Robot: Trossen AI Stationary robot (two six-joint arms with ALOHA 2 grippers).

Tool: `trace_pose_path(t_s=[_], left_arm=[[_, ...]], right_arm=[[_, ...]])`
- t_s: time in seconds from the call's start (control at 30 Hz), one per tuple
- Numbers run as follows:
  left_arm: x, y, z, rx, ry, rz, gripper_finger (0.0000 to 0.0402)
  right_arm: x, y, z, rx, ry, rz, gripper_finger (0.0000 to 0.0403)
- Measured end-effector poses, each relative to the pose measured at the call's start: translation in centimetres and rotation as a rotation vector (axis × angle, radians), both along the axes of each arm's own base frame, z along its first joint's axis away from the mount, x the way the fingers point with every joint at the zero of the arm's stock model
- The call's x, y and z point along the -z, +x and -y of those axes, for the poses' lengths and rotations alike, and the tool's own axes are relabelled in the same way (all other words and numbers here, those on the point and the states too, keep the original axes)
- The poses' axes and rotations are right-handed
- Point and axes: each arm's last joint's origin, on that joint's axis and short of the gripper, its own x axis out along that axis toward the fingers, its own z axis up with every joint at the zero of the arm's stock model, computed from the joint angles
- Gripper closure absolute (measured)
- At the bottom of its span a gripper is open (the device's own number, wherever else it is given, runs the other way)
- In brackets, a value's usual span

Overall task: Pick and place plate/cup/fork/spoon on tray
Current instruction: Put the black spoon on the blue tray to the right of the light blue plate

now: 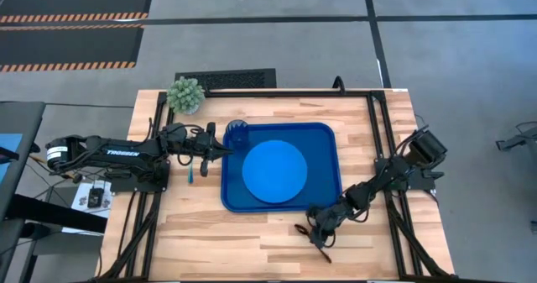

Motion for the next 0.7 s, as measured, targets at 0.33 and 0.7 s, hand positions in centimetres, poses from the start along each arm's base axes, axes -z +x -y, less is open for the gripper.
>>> trace_pose_path(t_s=[0.33, 0.7], left_arm=[[0.0, 0.0, 0.0, 0.0, -0.005, -0.001, 0.0401], [0.0, 0.0, 0.0, 0.0, -0.005, -0.001, 0.0401]], right_arm=[[-1.0, -0.3, 0.4, 0.028, -0.014, -0.049, 0.0322], [-2.6, -0.1, -2.2, 0.002, -0.114, -0.102, 0.0302]])
